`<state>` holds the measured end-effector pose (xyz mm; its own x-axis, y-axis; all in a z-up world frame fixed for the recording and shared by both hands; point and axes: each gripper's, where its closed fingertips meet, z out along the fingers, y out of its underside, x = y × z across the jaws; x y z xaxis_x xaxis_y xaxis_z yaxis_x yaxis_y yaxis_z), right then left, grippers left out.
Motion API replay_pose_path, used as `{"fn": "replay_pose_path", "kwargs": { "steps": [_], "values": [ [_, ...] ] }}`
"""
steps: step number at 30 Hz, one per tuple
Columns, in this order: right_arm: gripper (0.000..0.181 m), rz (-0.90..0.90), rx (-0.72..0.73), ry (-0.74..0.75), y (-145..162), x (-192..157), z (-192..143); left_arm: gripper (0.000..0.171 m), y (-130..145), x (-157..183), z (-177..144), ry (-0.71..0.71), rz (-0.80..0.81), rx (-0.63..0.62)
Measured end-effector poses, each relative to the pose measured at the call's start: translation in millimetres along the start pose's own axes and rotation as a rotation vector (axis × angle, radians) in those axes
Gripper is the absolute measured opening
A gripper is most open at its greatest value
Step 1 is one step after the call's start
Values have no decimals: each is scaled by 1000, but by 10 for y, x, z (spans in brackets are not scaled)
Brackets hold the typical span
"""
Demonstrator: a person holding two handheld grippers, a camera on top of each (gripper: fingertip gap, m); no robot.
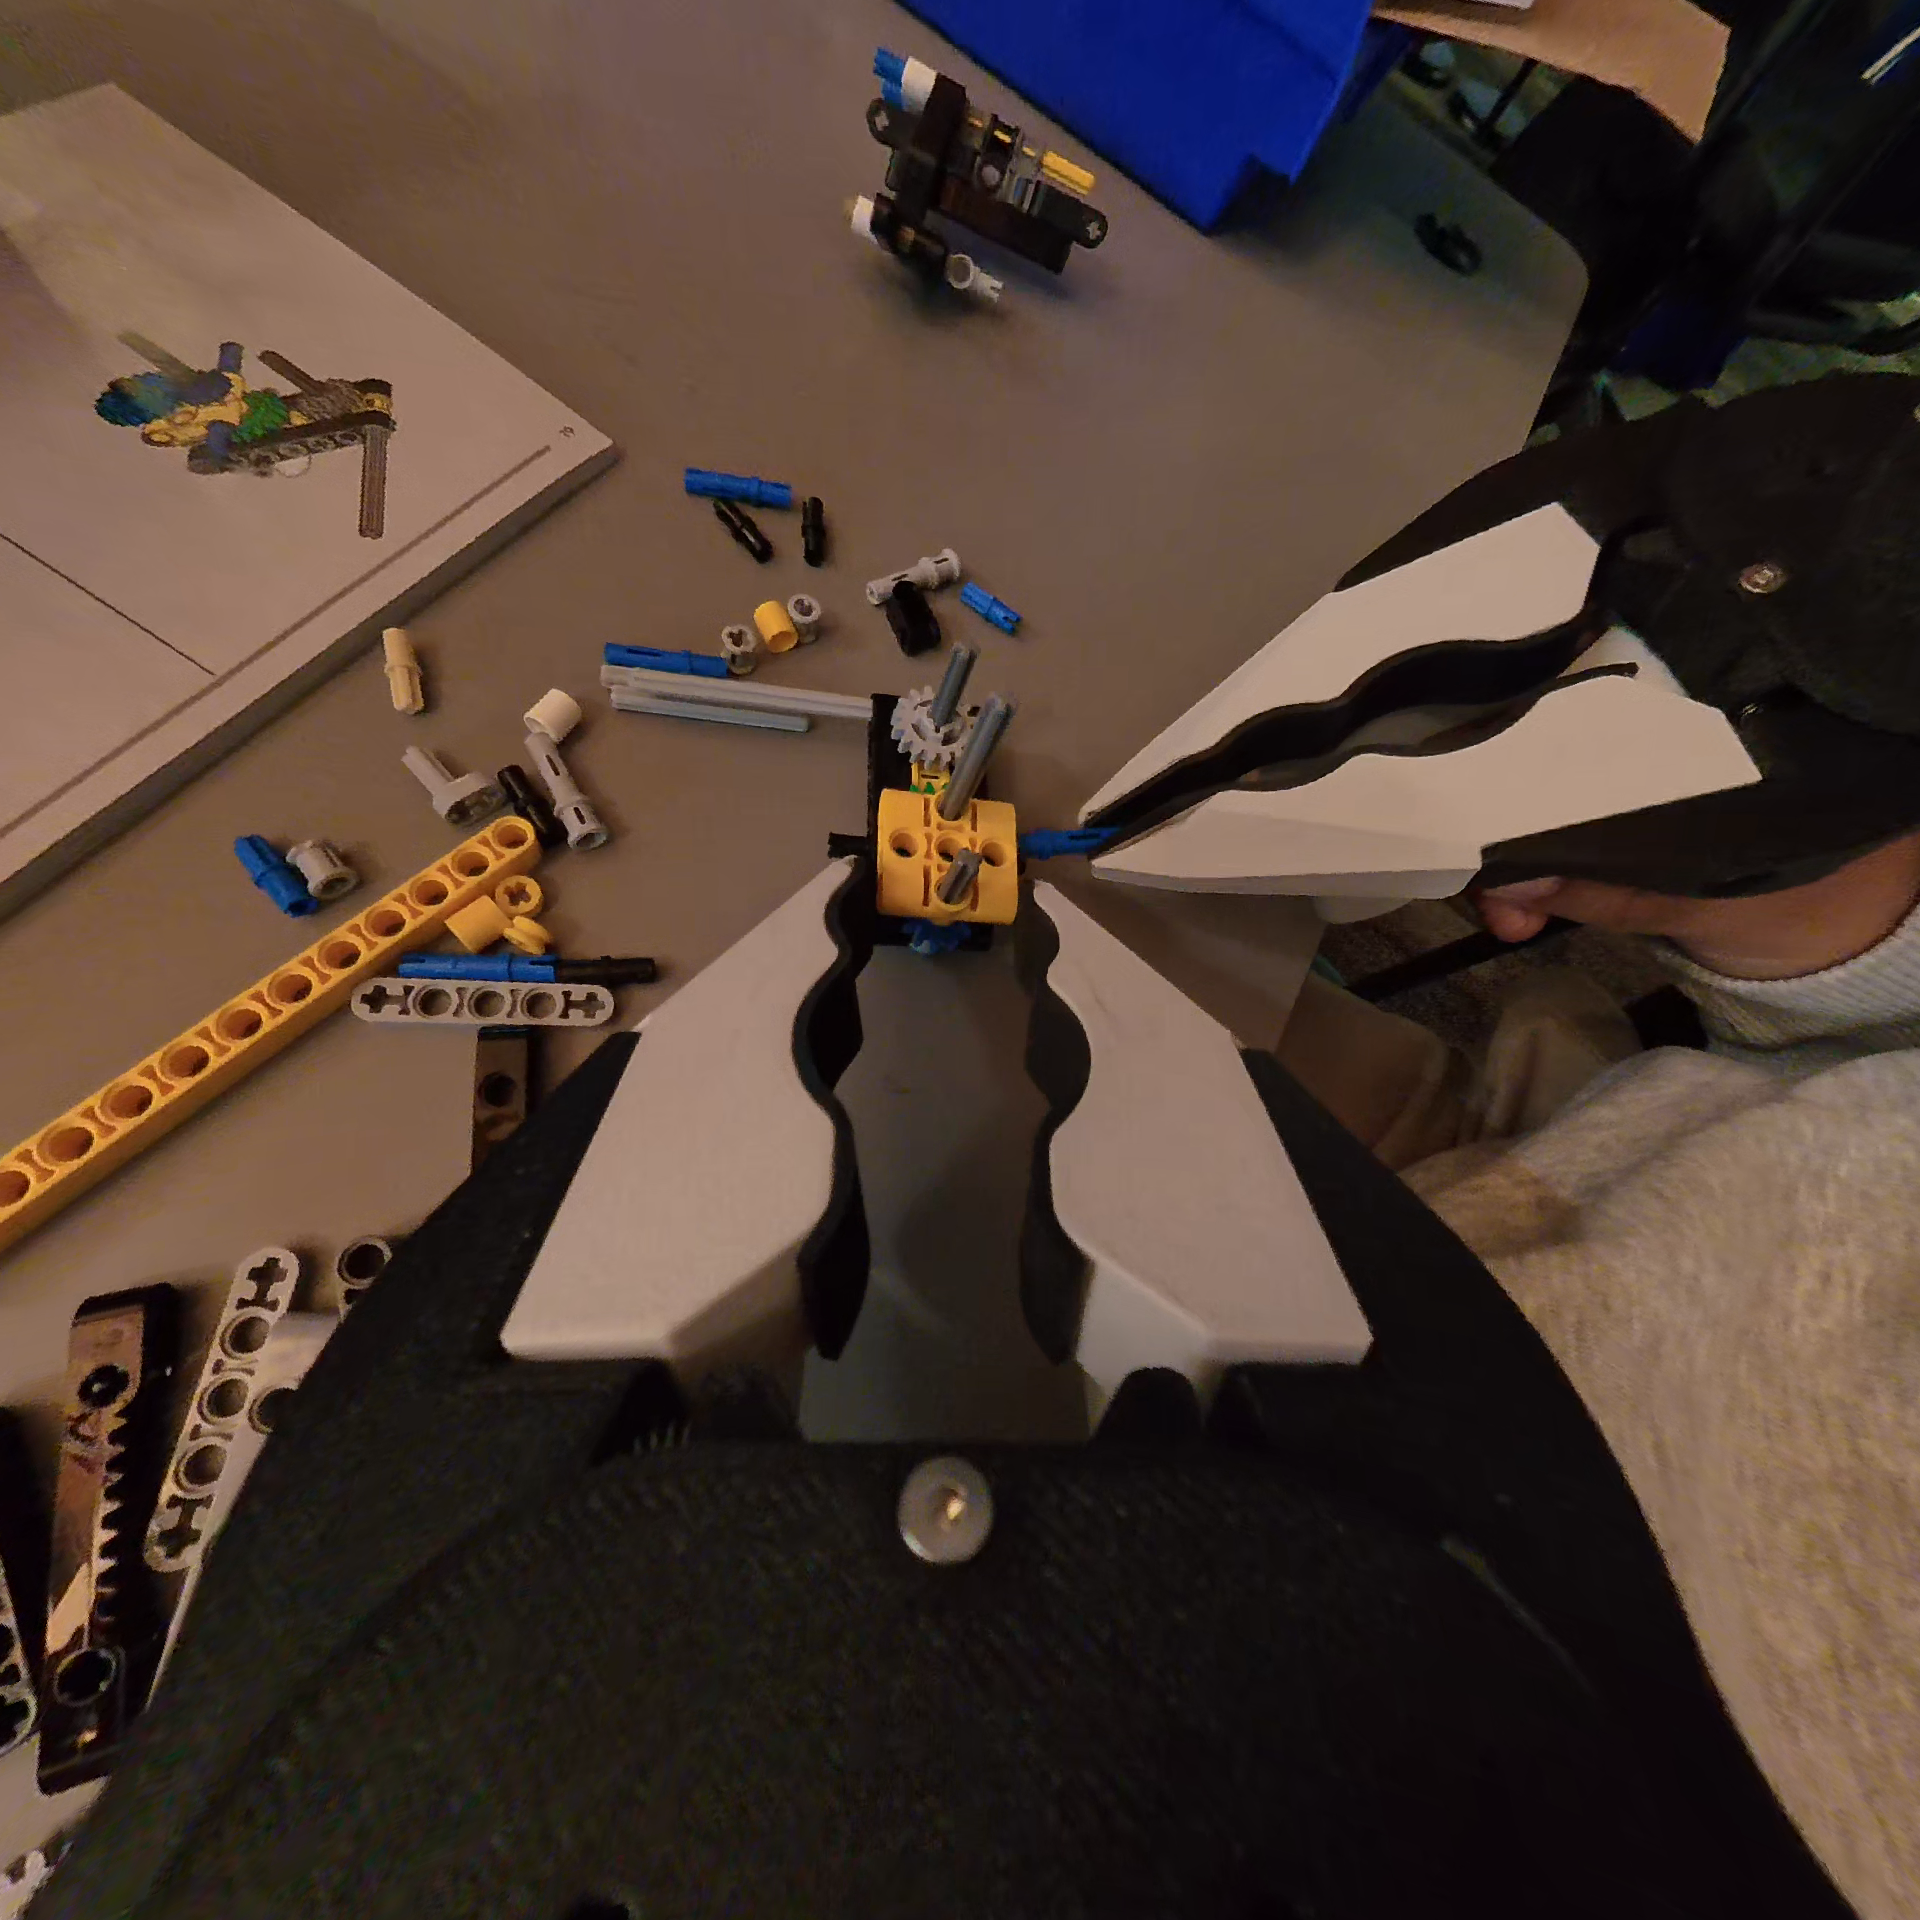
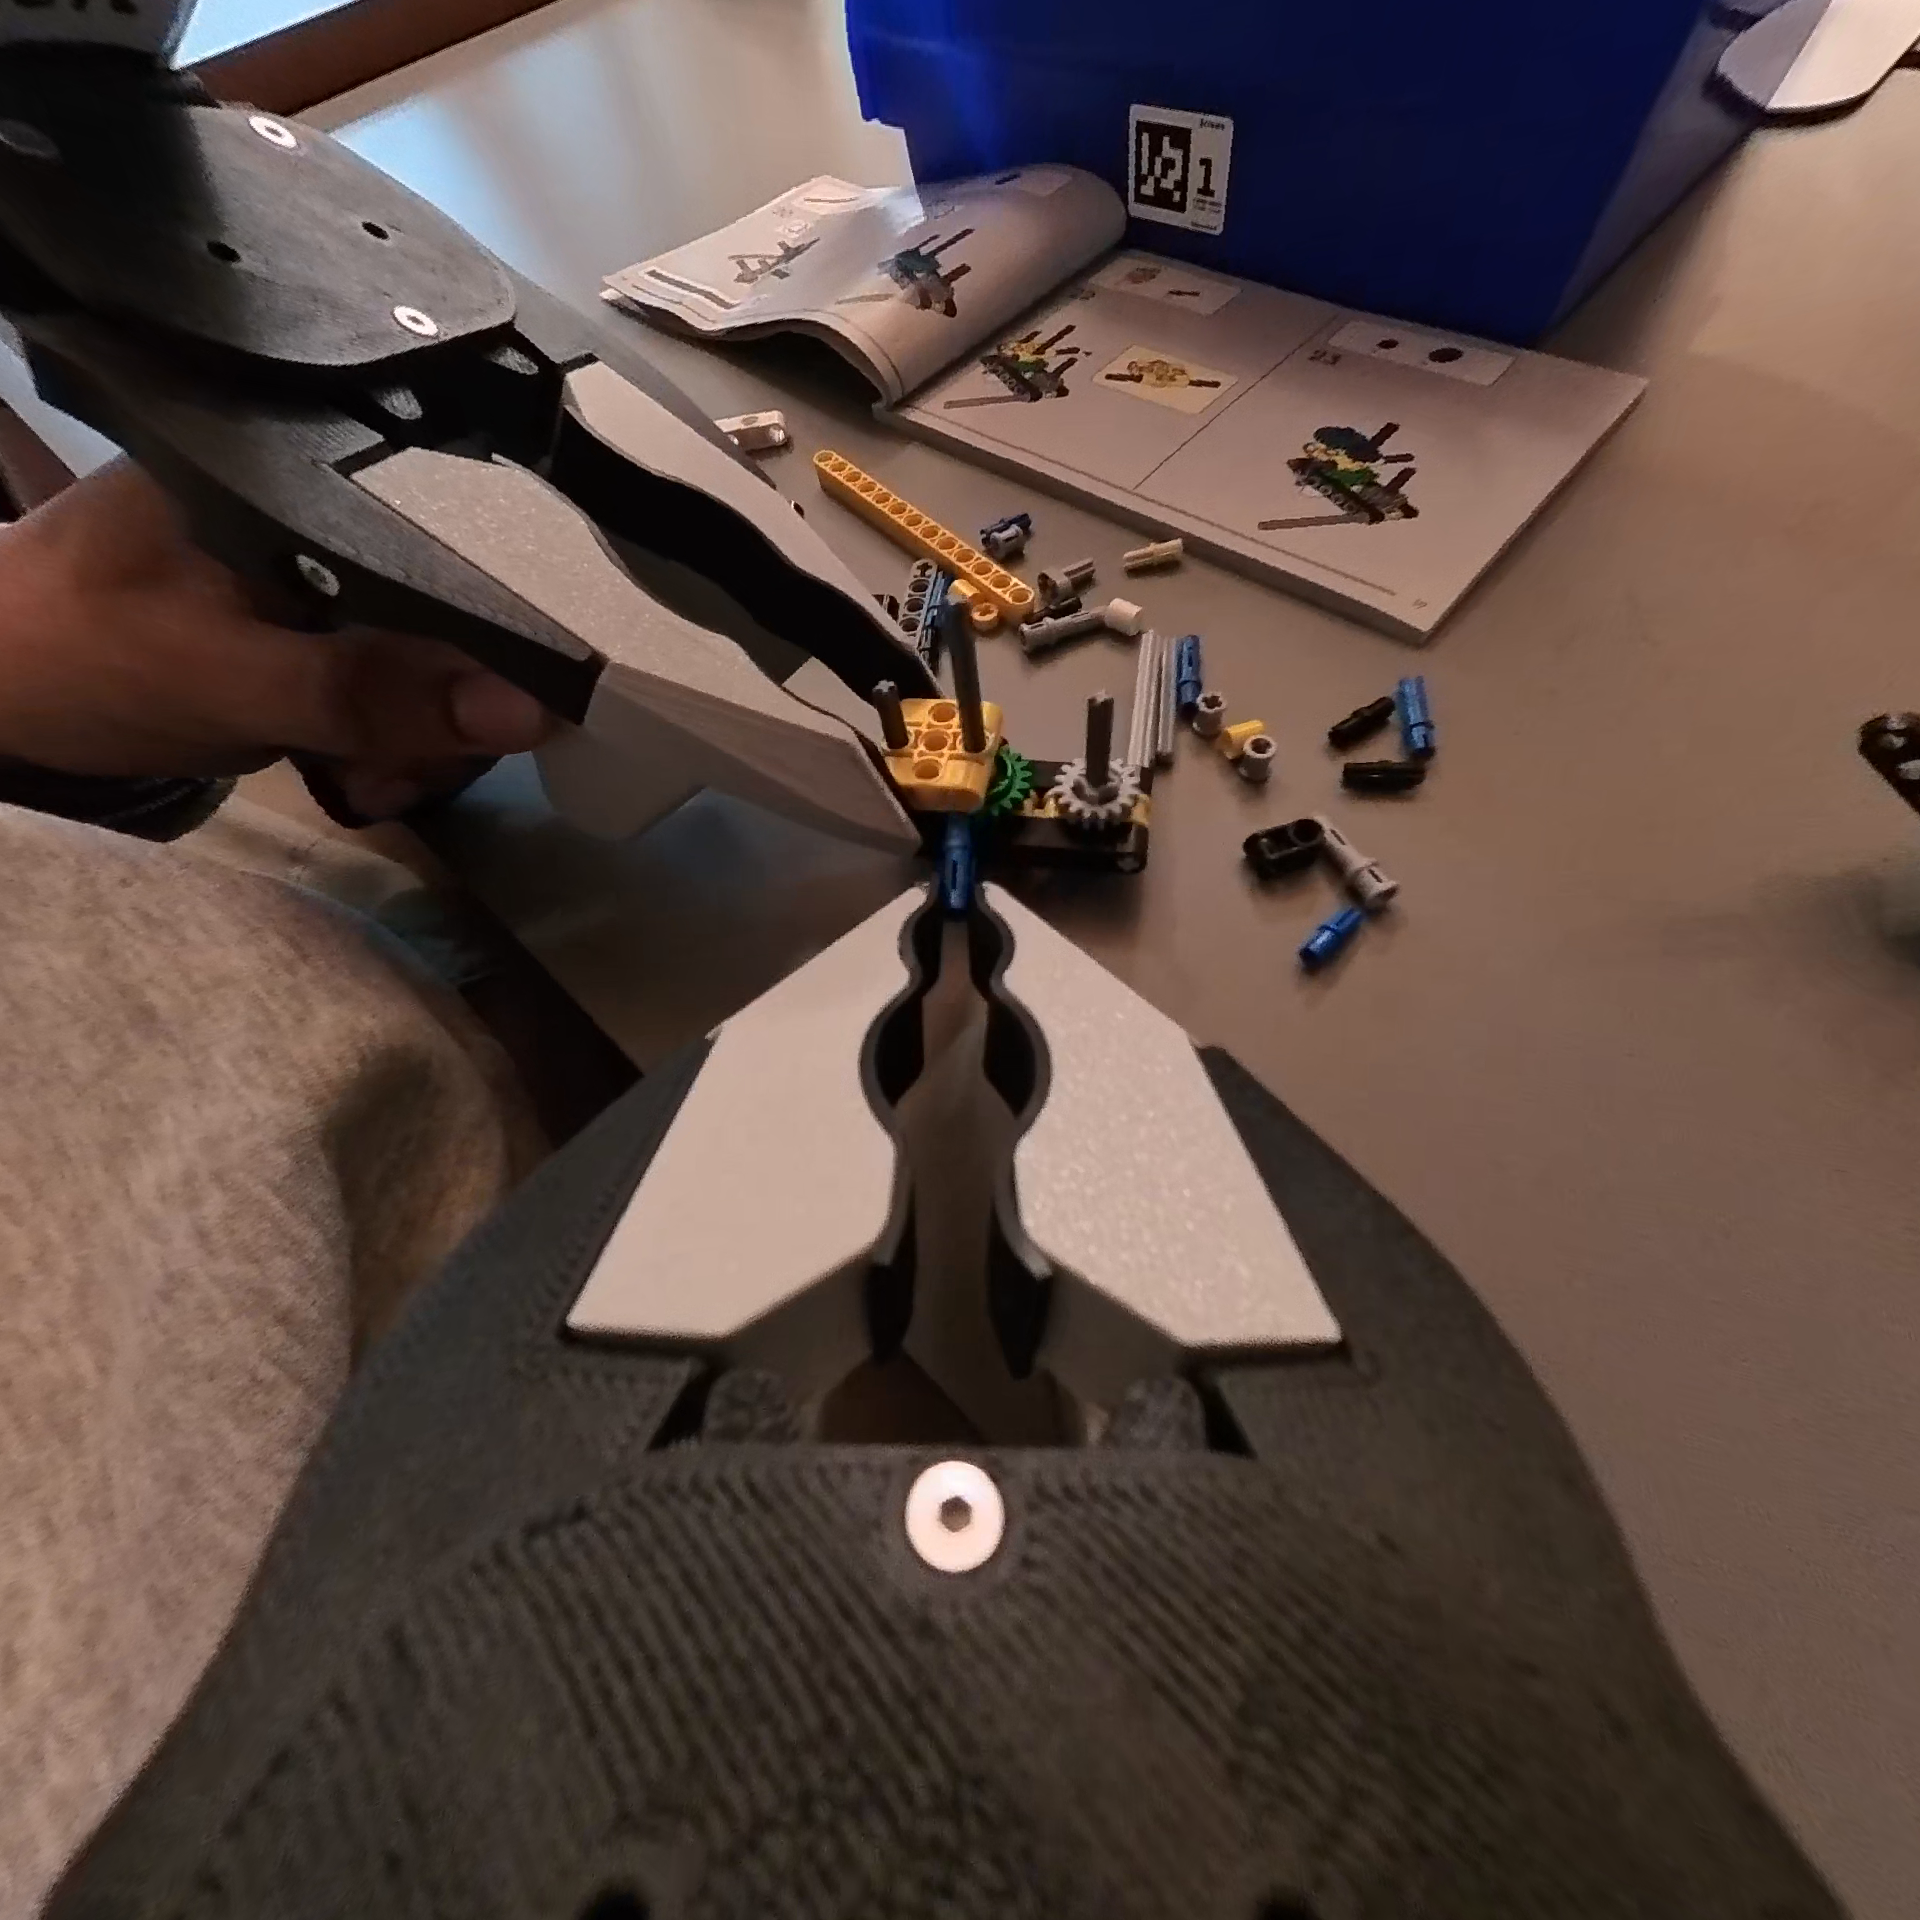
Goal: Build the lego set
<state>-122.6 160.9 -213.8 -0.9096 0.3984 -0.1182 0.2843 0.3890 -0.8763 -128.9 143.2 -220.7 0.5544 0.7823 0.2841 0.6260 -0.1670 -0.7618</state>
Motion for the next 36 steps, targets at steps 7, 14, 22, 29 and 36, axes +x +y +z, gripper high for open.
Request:
{"fn": "replay_pose_path", "kwargs": {
  "steps": [7, 14, 22, 29, 36],
  "values": [
    [3, 24, 40, 12, -64, 25, -35, 25, -7, -7, 5, -10, -10, 6],
    [3, 36, 40, 23, -64, 31, -5, 26, -10, -11, 9, -28, -16, 11],
    [3, 55, 47, 30, -62, 42, 7, 25, -12, -16, 9, -50, -3, 15],
    [3, 71, 60, 16, -72, 49, 1, 25, -11, -16, 13, -61, 10, 12],
    [3, 57, 48, 21, -47, 52, 23, 25, -14, -19, 15, -56, 1, 14]
  ]
}}
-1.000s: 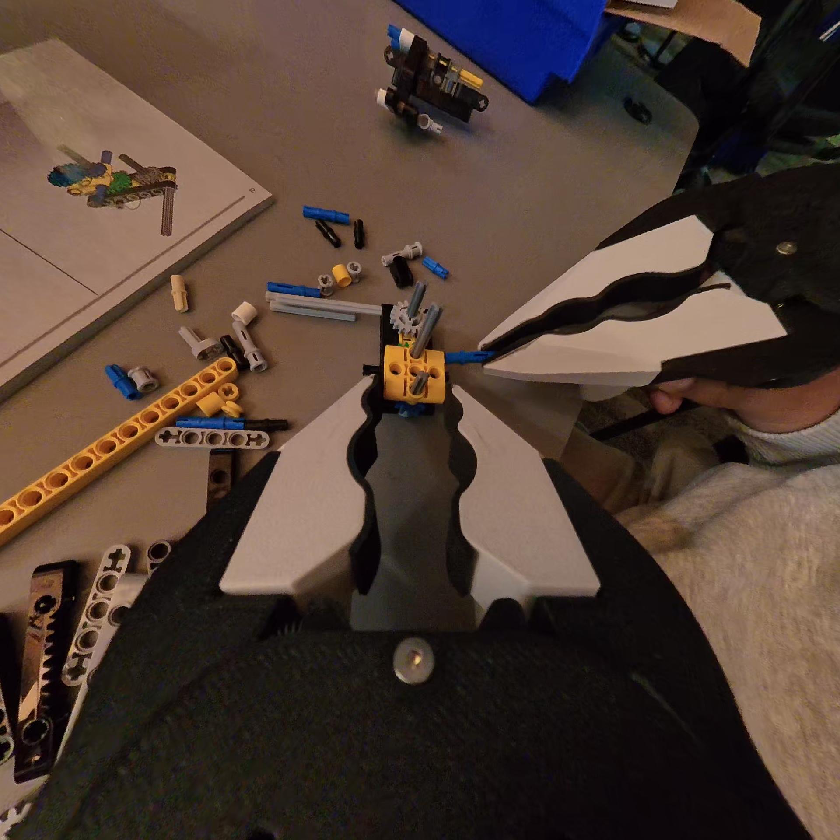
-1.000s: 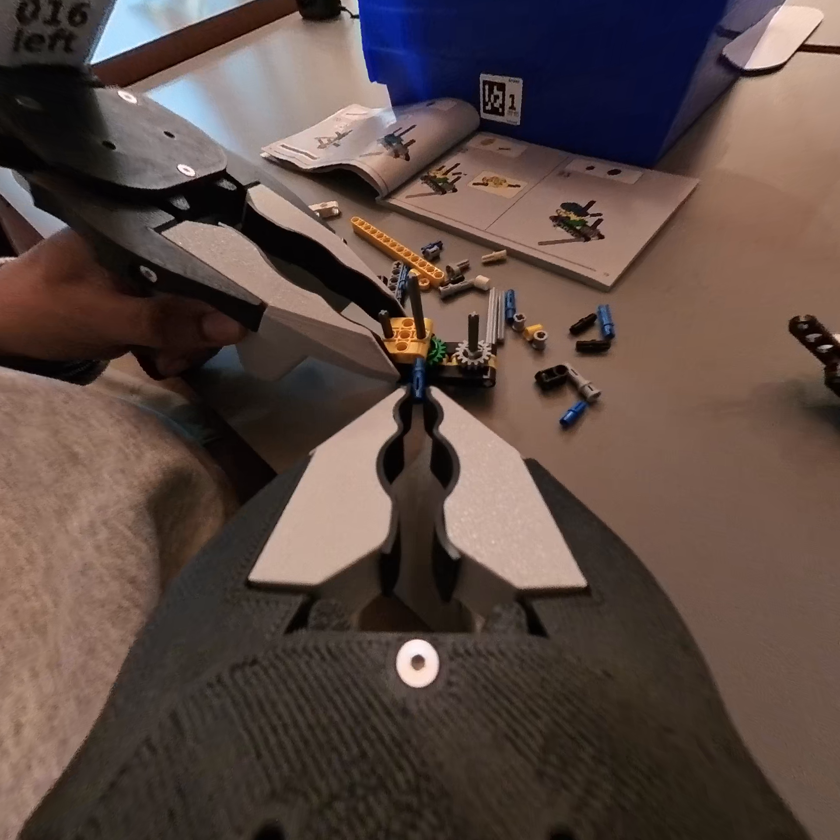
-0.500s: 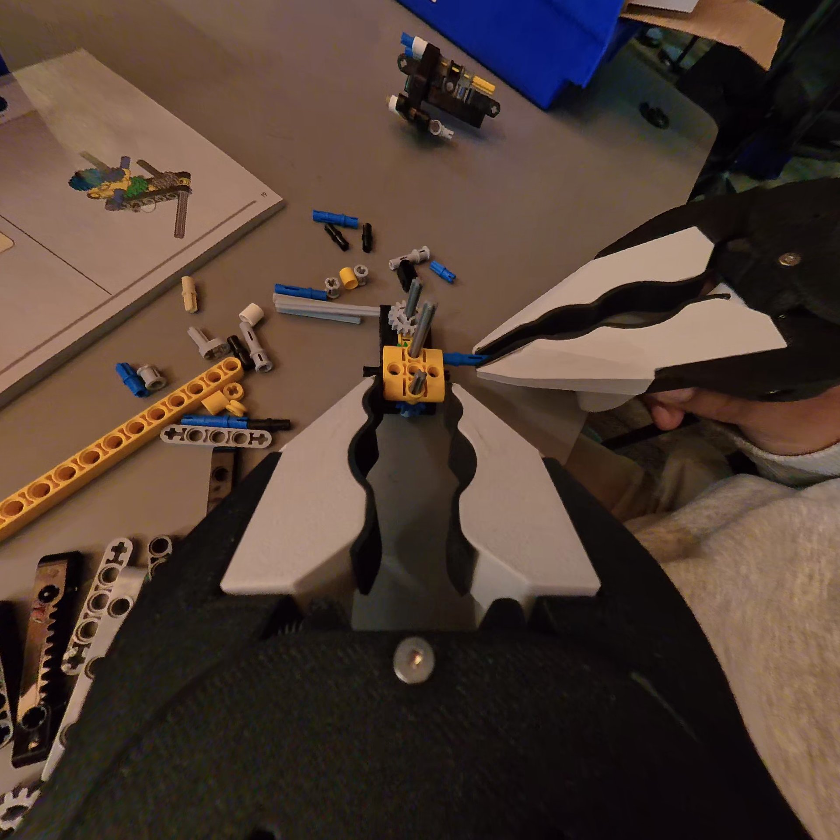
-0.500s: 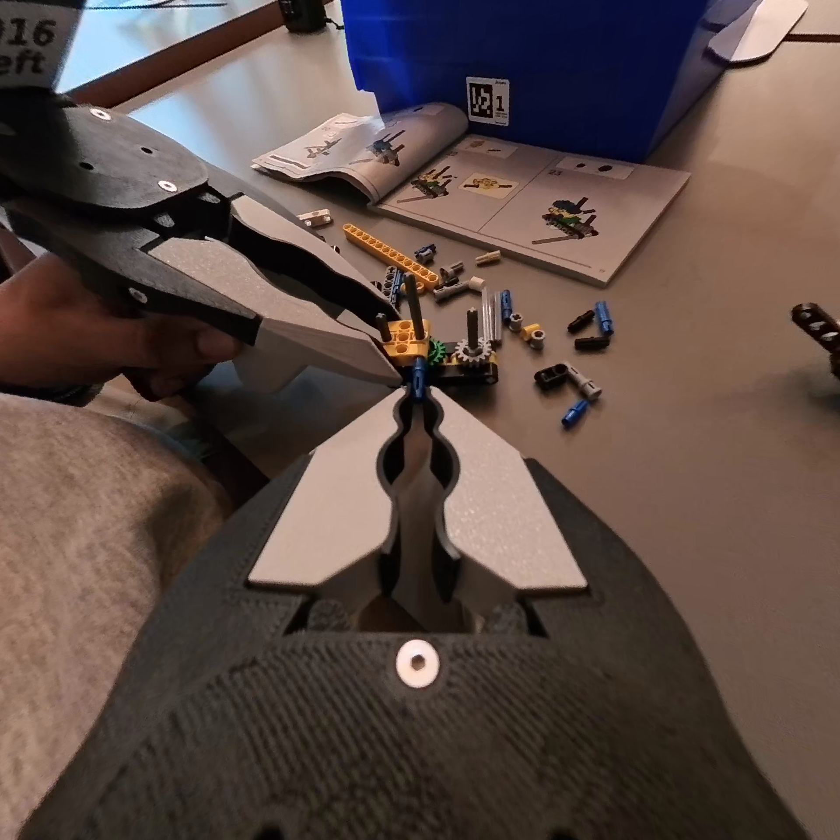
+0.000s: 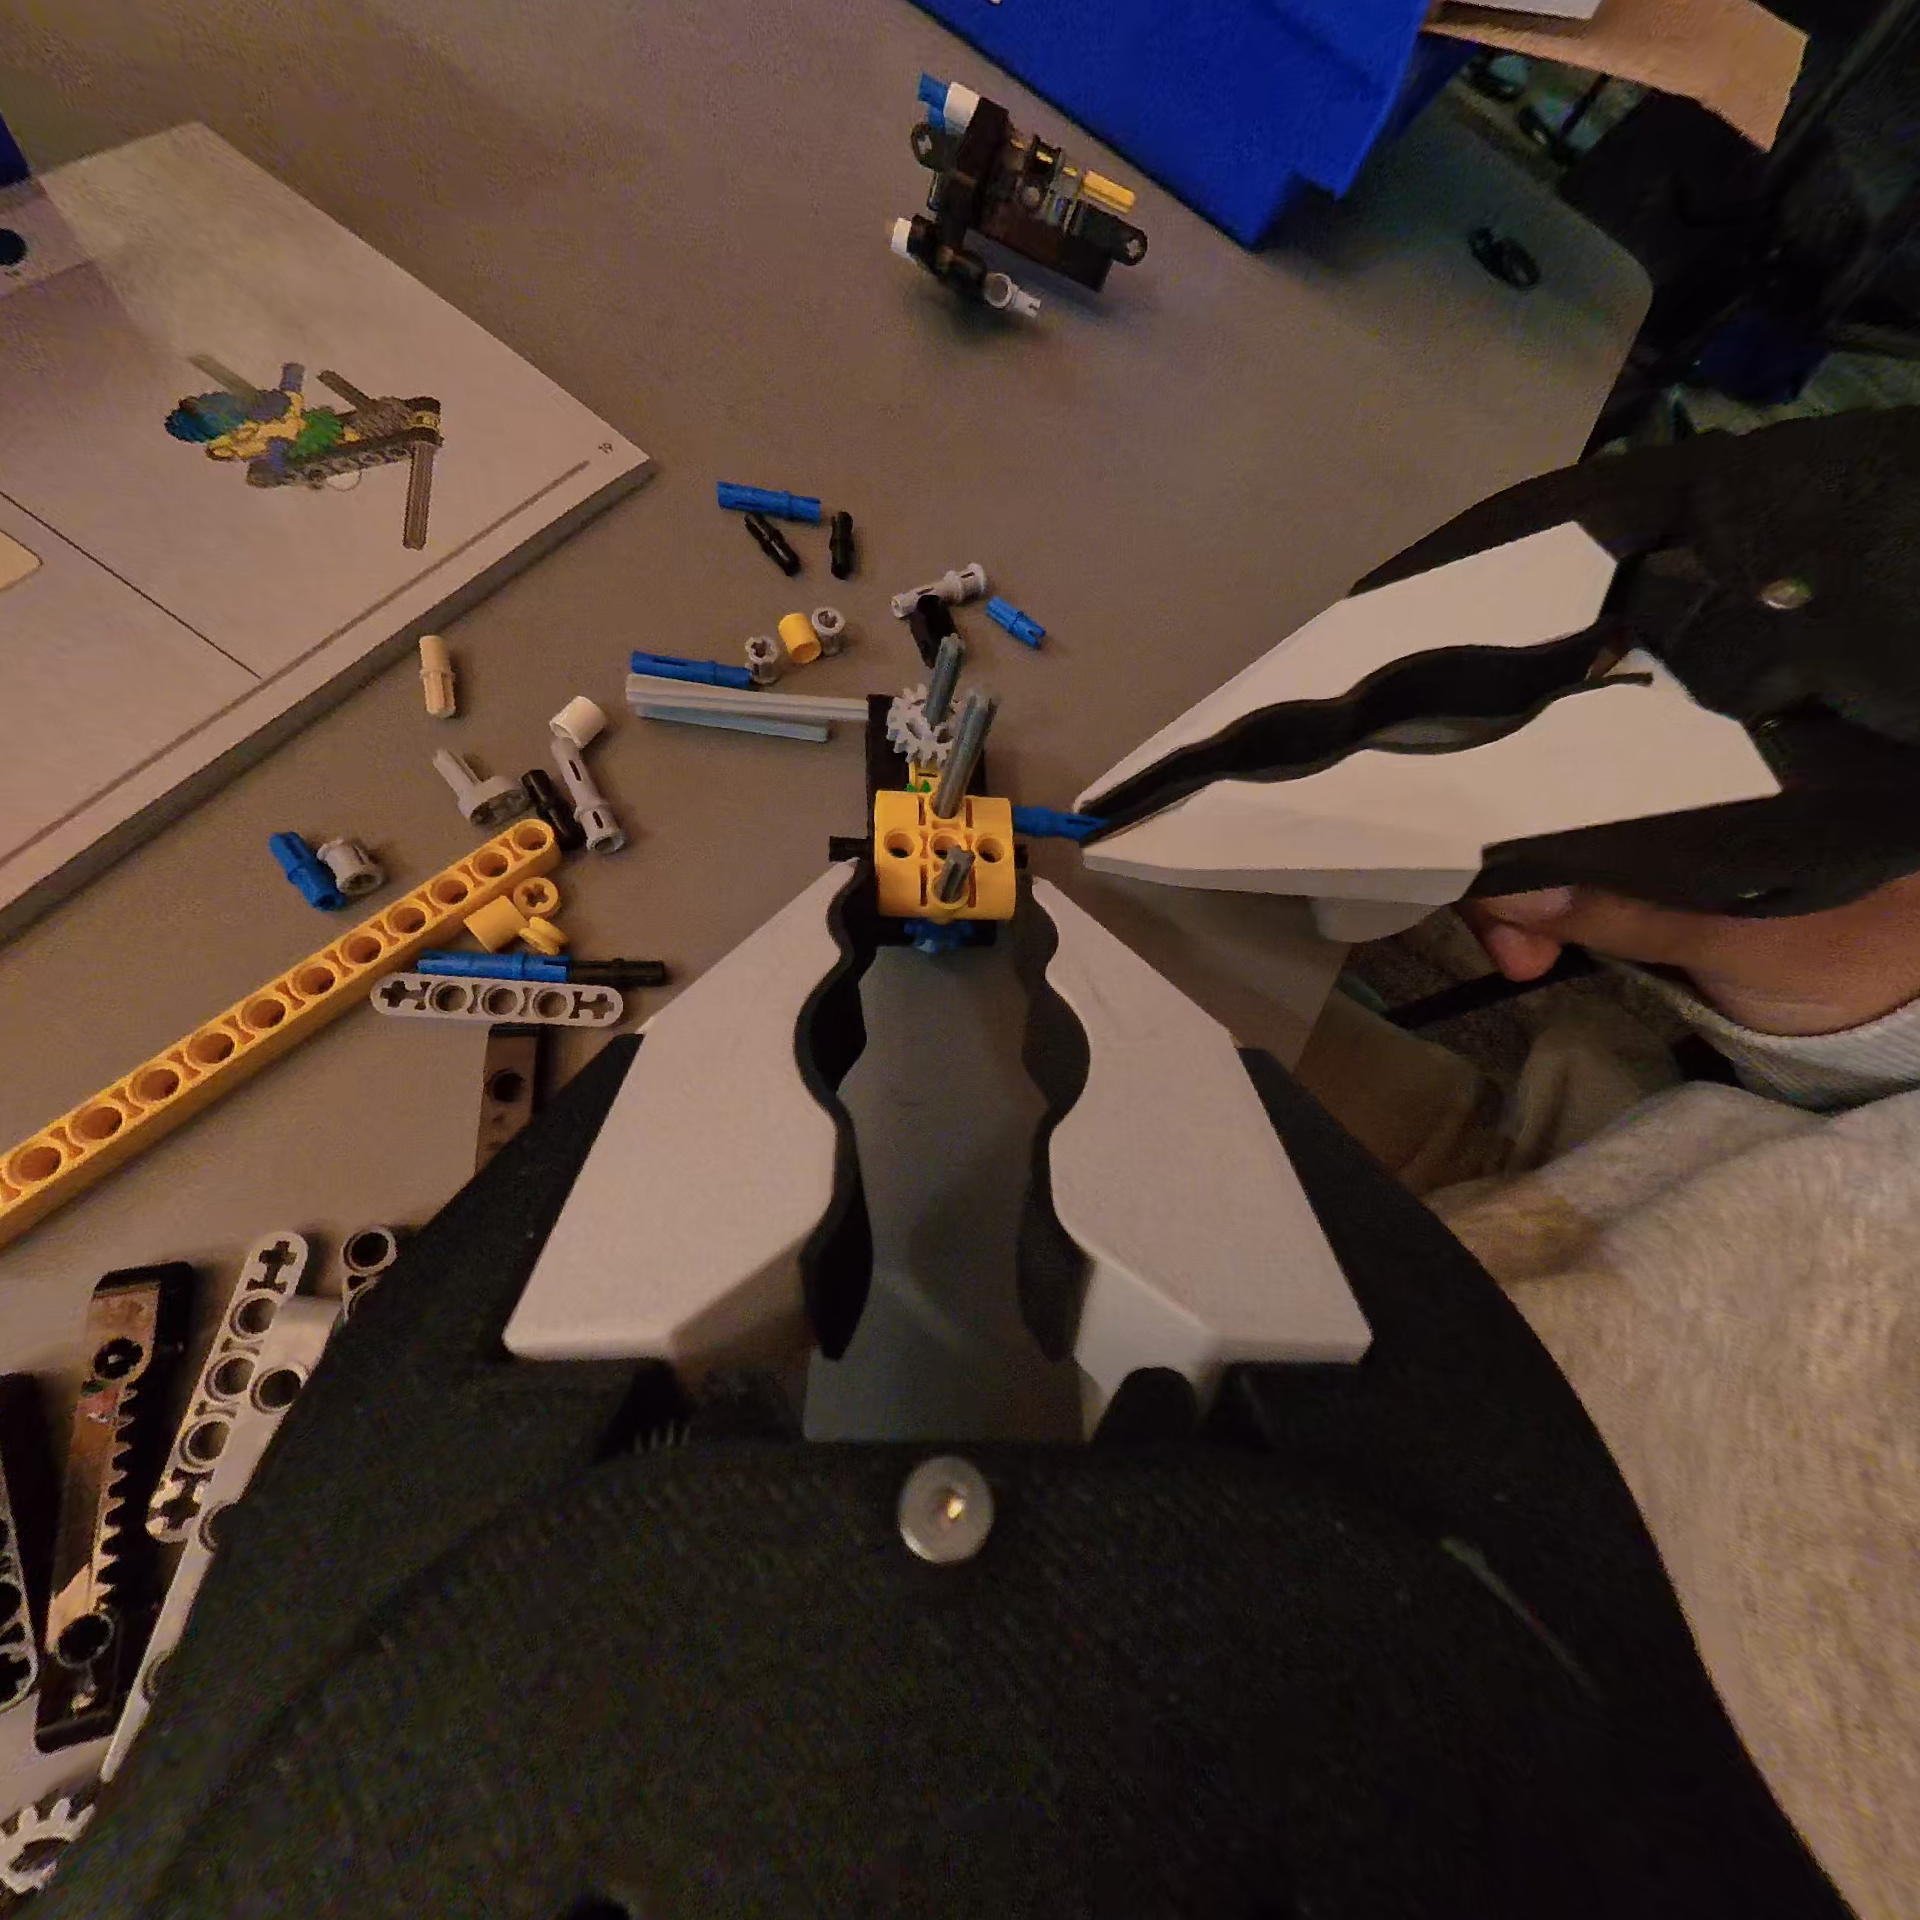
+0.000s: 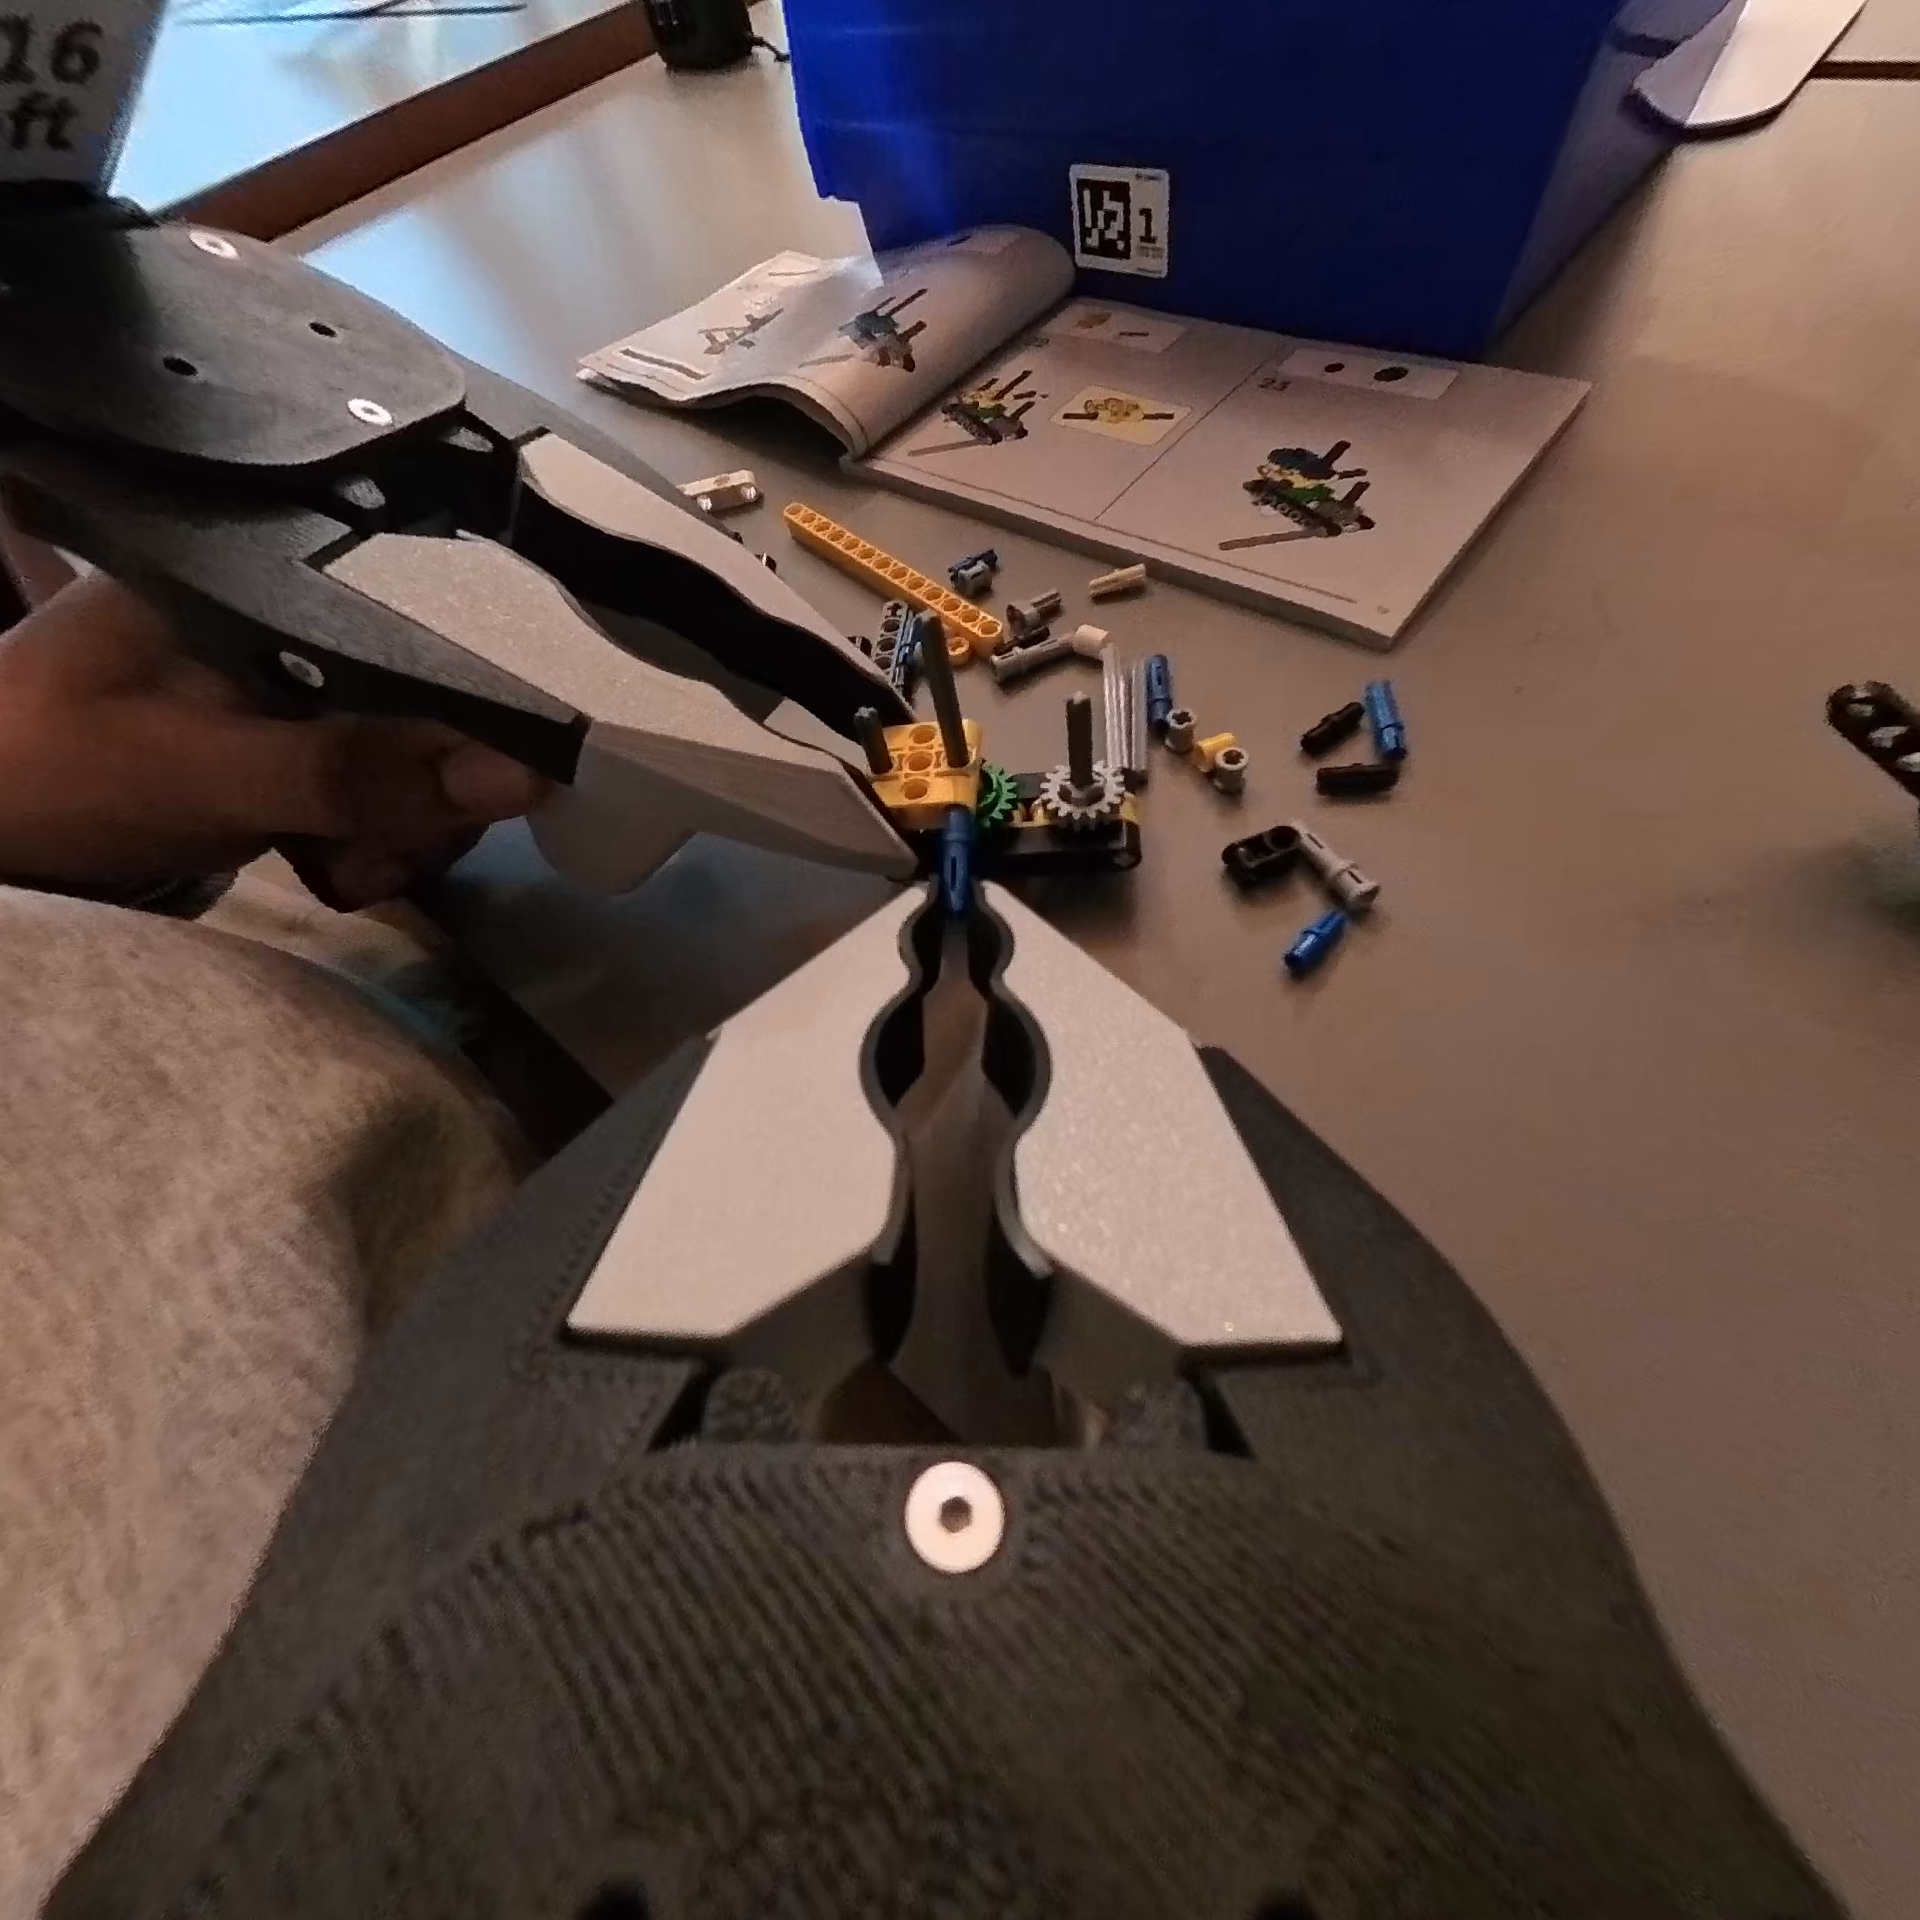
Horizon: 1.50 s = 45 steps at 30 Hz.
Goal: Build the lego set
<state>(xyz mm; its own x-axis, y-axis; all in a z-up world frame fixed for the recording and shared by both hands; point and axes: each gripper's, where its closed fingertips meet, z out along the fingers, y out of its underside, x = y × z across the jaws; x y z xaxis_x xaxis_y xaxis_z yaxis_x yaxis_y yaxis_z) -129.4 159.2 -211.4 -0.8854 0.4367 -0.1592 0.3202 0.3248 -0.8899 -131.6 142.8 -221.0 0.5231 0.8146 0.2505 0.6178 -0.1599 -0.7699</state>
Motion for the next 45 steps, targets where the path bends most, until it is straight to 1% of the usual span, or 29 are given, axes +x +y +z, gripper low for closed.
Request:
{"fn": "replay_pose_path", "kwargs": {
  "steps": [5, 14, 22, 28, 30, 36, 45],
  "values": [
    [3, 32, -15, -5, 34, 17, 14, 24, -5, 3, 10, 3, -2, -2],
    [3, 43, 1, -23, 5, 10, -4, 25, -11, -3, 15, 4, -3, -3],
    [3, 105, -6, -57, 16, 13, -7, 26, 14, -13, 24, -72, 147, -34],
    [2, 176, -13, -126, 9, 1, -28, 25, 24, -7, 20, -67, 177, -39],
    [3, 164, -24, -132, 11, 0, -35, 25, 26, 0, 18, -61, 182, -43],
    [3, 70, -54, -88, 19, -2, -37, 25, 24, 6, 18, -47, 170, -48],
    [2, 88, -50, -98, -16, 2, -44, 25, 43, -2, 14, -80, 246, -110]
  ]
}}
